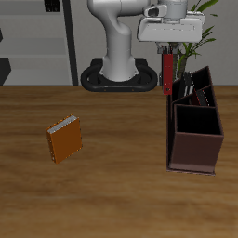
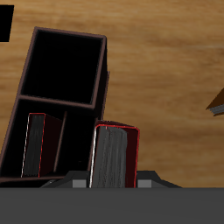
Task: Place the left red book into the left desk caddy's back compartment and place the striped book into the left desk caddy's left compartment and place the right red book into the left desk caddy's front compartment
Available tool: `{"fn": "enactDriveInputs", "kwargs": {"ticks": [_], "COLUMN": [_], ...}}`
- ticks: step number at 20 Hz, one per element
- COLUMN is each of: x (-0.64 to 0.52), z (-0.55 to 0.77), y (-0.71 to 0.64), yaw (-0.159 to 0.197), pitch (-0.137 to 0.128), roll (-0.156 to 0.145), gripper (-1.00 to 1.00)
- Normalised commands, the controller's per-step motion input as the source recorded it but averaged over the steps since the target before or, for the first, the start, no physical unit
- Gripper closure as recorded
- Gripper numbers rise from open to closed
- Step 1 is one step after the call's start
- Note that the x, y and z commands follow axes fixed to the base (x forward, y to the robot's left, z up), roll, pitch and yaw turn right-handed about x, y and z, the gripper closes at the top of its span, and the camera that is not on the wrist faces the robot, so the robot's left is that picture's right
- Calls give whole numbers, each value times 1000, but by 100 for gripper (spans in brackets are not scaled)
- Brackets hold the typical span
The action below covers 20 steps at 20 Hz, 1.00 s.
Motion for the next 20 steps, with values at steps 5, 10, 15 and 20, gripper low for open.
{"fn": "enactDriveInputs", "kwargs": {"ticks": [5, 10, 15, 20], "x": [42, 5, -17, -40], "z": [122, 0, -3, 25], "y": [221, 125, 142, 183], "yaw": [-9, -31, -8, -1], "pitch": [-15, 12, -1, -10], "roll": [23, 20, 22, 38], "gripper": [100, 100, 100, 100]}}
